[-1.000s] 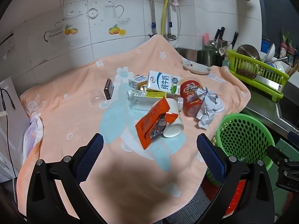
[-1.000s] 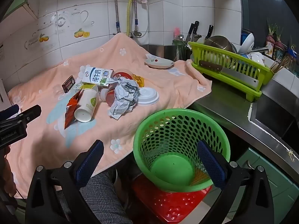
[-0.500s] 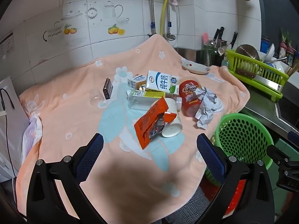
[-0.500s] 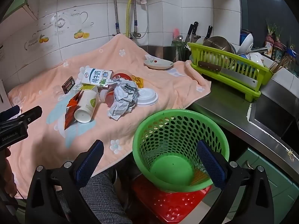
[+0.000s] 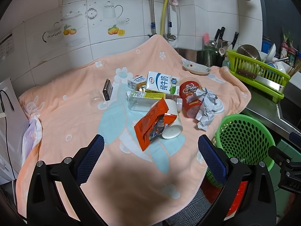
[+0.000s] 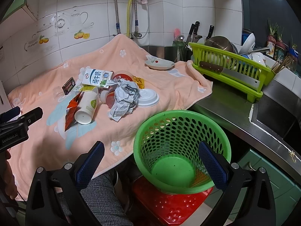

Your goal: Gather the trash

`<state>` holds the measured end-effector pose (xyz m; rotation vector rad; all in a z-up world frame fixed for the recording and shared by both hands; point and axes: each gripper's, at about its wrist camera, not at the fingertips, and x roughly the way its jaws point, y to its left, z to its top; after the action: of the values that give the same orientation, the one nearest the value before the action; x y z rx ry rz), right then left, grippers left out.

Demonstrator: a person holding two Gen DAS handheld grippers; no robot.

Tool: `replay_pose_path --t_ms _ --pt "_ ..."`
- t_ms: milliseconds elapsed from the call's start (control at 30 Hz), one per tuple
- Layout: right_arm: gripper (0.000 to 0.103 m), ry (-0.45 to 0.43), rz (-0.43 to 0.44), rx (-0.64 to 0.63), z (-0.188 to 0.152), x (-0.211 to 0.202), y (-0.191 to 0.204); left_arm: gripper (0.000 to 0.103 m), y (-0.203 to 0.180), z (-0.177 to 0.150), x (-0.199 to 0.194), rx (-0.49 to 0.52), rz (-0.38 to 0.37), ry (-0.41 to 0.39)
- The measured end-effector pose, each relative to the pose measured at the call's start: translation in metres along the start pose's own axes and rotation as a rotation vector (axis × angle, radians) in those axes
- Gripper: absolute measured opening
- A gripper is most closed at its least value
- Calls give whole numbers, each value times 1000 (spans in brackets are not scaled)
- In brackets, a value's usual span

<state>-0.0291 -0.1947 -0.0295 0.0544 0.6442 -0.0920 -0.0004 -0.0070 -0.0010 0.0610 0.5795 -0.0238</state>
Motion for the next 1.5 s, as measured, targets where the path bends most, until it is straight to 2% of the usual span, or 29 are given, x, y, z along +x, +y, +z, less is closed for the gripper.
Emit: replay_pose_path --t_ms 1500 --pt "97 11 6 -11 2 7 5 98 -2 1 7 11 -11 5"
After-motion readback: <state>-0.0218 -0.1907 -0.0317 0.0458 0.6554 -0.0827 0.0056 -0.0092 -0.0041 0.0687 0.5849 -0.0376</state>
